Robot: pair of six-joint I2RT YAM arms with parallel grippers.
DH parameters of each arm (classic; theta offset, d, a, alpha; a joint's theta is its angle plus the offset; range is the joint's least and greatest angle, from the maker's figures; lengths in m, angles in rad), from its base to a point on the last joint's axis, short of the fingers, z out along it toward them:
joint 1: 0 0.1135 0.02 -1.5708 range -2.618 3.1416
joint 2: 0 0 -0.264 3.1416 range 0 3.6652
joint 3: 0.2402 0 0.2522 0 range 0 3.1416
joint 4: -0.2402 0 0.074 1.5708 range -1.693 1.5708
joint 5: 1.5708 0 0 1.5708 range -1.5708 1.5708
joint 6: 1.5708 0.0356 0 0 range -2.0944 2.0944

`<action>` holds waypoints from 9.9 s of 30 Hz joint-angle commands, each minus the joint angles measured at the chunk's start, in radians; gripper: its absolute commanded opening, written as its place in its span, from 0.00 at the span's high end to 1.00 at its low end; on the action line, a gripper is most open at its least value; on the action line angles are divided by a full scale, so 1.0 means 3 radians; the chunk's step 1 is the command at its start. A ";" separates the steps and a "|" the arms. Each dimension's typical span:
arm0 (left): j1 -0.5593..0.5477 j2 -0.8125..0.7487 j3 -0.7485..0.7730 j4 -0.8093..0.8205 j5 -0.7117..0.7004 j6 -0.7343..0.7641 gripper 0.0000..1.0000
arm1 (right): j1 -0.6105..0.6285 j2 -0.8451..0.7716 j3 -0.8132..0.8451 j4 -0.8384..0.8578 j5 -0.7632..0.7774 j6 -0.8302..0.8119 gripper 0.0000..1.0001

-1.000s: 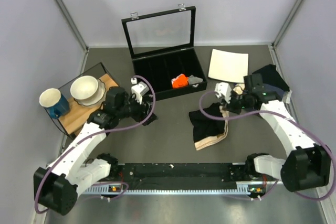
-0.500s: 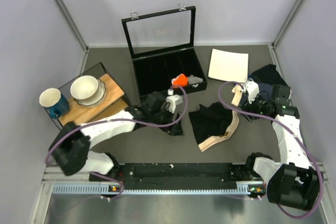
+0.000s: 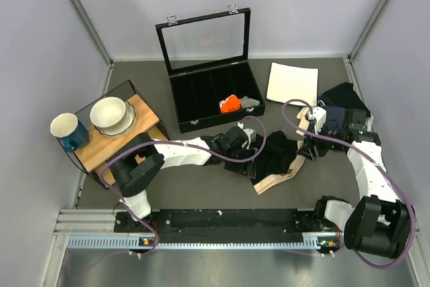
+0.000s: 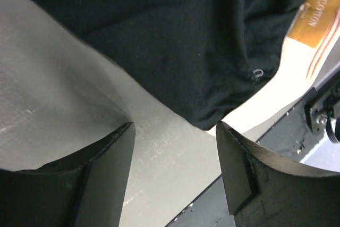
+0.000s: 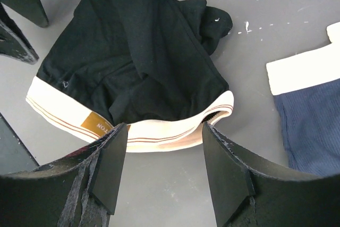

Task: Roll the underwear
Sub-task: Flatten out the underwear at the center of the board, then fold the underwear at the center of the board.

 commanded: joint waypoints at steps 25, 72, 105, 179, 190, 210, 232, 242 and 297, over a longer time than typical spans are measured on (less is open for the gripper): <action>-0.0167 -0.0820 -0.1260 0.0101 -0.0851 -0.1276 1.00 | 0.0543 0.0364 0.0147 0.0136 0.0330 0.0411 0.44; -0.0622 -0.0411 -0.0912 0.2024 0.0954 -0.0841 0.94 | 0.1439 0.0830 0.0849 0.0755 0.1925 0.1220 1.00; 0.0656 0.0729 0.1511 -0.0415 0.0402 0.1423 0.59 | 0.1163 0.0733 0.0496 0.1246 0.1640 0.1358 1.00; 0.0298 -0.2241 0.0851 -0.0742 -0.0090 0.1787 1.00 | 0.1439 -0.0801 0.1910 -0.0400 -0.0742 0.0780 1.00; 0.0083 -0.2461 0.0995 -0.0824 -0.0242 0.1664 1.00 | 0.1444 -0.0771 0.2087 -0.0043 -0.0494 0.1276 1.00; 0.1188 -0.0115 0.1203 -0.0021 -0.0314 0.1797 1.00 | 0.1444 0.1566 0.1431 0.1686 0.0724 0.1379 1.00; 0.1213 -0.0462 0.1168 -0.0425 -0.0810 0.2068 0.88 | 0.1454 0.1603 0.1564 0.1492 0.0621 0.1348 0.54; 0.1234 -0.1181 0.1082 -0.0701 -0.1155 0.1992 0.49 | 0.1454 0.0484 0.0962 0.0101 0.0123 -0.0608 0.22; -0.0704 -0.1075 -0.0963 0.0117 -0.0140 0.0187 0.74 | 0.2037 -0.0412 -0.0926 -0.0594 0.1046 -0.2605 0.96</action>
